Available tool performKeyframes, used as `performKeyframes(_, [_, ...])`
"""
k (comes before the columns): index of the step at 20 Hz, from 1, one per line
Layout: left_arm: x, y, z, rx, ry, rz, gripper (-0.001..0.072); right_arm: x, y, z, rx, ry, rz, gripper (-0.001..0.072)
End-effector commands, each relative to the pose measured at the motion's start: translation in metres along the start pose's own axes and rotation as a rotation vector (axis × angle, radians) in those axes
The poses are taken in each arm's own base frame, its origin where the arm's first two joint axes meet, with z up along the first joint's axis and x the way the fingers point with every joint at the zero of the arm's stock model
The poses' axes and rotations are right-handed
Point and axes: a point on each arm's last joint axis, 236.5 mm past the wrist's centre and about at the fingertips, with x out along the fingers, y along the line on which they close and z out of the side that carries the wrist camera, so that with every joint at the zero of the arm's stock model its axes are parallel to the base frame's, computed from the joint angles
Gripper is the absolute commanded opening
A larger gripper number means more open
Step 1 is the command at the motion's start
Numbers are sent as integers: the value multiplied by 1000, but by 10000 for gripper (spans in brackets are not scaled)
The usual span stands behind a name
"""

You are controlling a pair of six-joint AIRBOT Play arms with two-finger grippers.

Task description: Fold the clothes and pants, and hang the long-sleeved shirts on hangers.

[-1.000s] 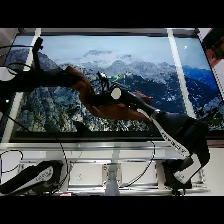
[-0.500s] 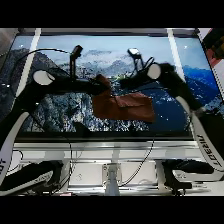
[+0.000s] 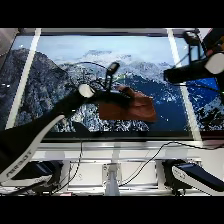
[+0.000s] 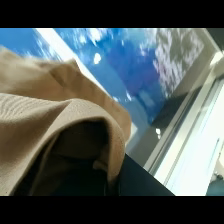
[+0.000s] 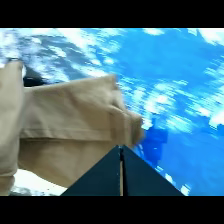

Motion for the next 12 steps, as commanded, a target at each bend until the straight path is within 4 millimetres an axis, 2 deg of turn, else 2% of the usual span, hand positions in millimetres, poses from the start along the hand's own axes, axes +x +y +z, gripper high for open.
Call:
performKeyframes(1, [46, 5, -33, -28, 44, 25, 14, -7, -27, -24, 48, 28, -41, 13])
performKeyframes(4, [57, 10, -33, -97, 15, 33, 16, 15, -30, -45, 62, 73, -41, 13])
performKeyframes(5, [57, 9, -33, -100, 14, 30, 52, 25, -32, -52, 67, 84, -42, 13])
performKeyframes(6, [56, 8, -33, -100, 16, 27, 238, 34, -33, -57, 71, 86, -44, 13])
performKeyframes(7, [56, 6, -34, -100, 21, 19, 543, 45, -35, -61, 76, 80, -47, 13])
performKeyframes(8, [55, 0, -35, -113, 30, -2, 664, 55, -38, -64, 80, 65, -52, 13])
performKeyframes(10, [51, -12, -35, -120, 43, -38, 662, 70, -42, -60, 83, 8, -64, 13])
performKeyframes(12, [43, -20, -28, -104, 28, -52, 662, 72, -45, -45, 85, -62, -70, 13])
